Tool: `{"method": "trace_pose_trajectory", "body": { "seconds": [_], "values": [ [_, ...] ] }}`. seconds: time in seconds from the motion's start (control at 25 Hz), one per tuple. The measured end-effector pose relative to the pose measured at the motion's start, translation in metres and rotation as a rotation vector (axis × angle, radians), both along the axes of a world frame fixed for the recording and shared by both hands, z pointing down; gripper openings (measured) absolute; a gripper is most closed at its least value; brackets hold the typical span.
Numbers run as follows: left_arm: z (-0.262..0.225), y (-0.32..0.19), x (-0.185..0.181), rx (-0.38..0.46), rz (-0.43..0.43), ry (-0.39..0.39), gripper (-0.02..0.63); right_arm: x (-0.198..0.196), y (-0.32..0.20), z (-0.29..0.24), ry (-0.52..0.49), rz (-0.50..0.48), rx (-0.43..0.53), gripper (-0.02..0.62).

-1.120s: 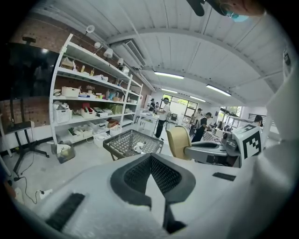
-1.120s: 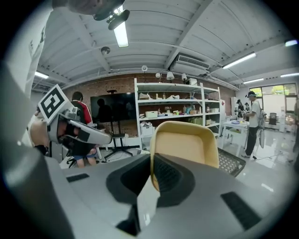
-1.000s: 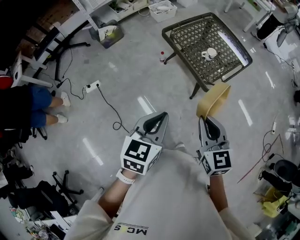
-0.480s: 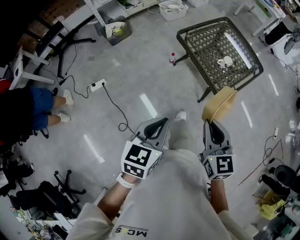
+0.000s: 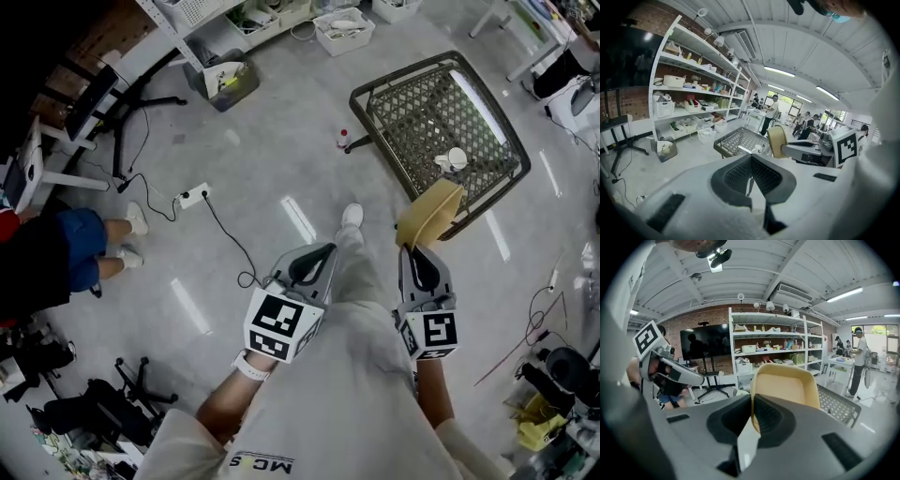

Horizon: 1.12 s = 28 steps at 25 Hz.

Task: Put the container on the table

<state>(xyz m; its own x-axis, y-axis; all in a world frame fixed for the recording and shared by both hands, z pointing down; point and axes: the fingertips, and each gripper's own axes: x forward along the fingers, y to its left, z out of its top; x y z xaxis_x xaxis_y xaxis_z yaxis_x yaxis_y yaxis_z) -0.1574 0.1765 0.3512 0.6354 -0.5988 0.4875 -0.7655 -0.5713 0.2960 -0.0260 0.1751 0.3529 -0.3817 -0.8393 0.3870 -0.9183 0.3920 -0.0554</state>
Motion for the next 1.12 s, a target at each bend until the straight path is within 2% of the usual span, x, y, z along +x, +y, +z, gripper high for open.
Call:
{"method": "trace_pose_trajectory", "body": {
  "seconds": [0.2,0.36,0.56,0.84,1.12],
  "values": [
    [-0.009,-0.079,0.025,-0.004,0.006,0.005,0.023,0.014,-0.083,-0.004,0.008,-0.036,0.01,0.034],
    [-0.019,-0.14,0.043,-0.005,0.008,-0.007,0.023,0.033,-0.152,-0.015,-0.015,-0.029,0.019,0.034],
    [-0.024,-0.199,0.073,-0.005,0.023,-0.027,0.023,0.066,-0.214,-0.014,-0.032,0.001,0.016,0.034],
    [-0.026,-0.257,0.103,0.014,0.032,-0.059,0.023,0.094,-0.263,-0.009,-0.06,0.011,0.001,0.035],
    [-0.011,-0.278,0.108,-0.012,0.056,-0.067,0.023,0.096,-0.288,-0.001,-0.031,0.008,0.007,0.034]
  ]
}}
